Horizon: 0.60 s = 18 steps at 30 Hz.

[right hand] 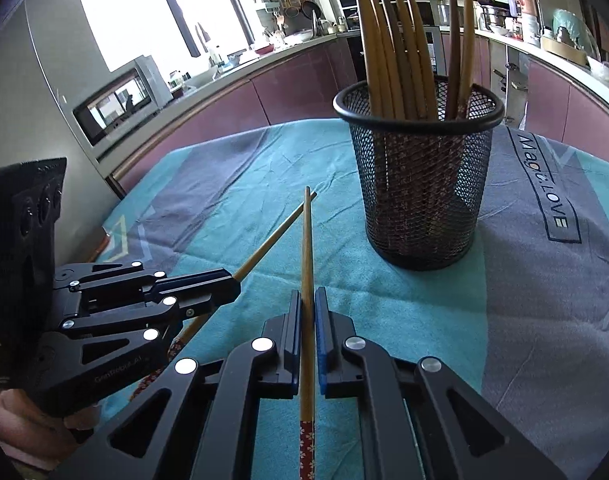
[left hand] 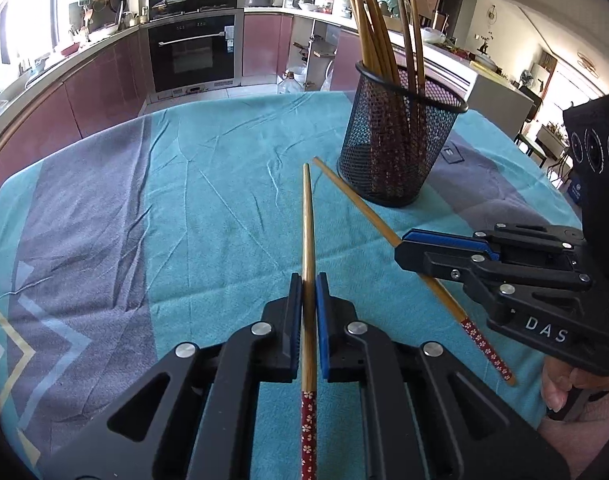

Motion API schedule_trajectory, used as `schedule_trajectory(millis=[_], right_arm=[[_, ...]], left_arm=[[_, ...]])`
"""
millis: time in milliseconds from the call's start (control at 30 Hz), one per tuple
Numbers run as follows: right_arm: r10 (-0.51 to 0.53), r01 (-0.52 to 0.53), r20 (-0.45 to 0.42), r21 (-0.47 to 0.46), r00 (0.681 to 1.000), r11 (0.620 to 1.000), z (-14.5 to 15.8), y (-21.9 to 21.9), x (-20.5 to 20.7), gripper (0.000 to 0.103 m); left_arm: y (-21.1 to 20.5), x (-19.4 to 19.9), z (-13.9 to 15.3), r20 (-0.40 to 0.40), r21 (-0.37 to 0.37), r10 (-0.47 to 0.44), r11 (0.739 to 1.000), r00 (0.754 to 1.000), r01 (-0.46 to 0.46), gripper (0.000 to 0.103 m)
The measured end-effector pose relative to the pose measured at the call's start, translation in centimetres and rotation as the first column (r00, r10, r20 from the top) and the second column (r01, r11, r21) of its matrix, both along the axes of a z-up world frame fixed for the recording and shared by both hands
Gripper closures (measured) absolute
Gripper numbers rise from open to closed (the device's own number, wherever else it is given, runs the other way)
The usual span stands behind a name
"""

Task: Organize utensils
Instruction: 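Grasp a red-patterned chopstick with the left gripper while the right gripper grasps another, then lift both held chopsticks upright and carry them above the mesh cup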

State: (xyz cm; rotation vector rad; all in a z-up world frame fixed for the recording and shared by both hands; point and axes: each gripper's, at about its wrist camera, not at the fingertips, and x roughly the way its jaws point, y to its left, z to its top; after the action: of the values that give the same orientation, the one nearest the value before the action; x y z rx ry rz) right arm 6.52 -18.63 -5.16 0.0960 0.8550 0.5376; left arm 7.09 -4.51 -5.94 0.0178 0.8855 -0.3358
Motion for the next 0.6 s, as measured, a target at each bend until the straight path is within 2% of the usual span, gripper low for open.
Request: schedule_trajectory(millis=[233,600], right_arm=[[-0.005,0.003,0.024,0.066,1.000,0.998,1.5,-1.4,-0.4,0.098],[-0.020,0.014,0.062,0.104,0.998,0.994,3.0,-2.8,-0.8,0.098]], left_arm=[[0.4,-0.4,1.7,0.027,-0.045,-0.004,0.999,1.000,0.005,0.095],[0.3,-0.9,3.5,0.052,-0.087,-0.018,0.996,0.998,0.023,0.095]])
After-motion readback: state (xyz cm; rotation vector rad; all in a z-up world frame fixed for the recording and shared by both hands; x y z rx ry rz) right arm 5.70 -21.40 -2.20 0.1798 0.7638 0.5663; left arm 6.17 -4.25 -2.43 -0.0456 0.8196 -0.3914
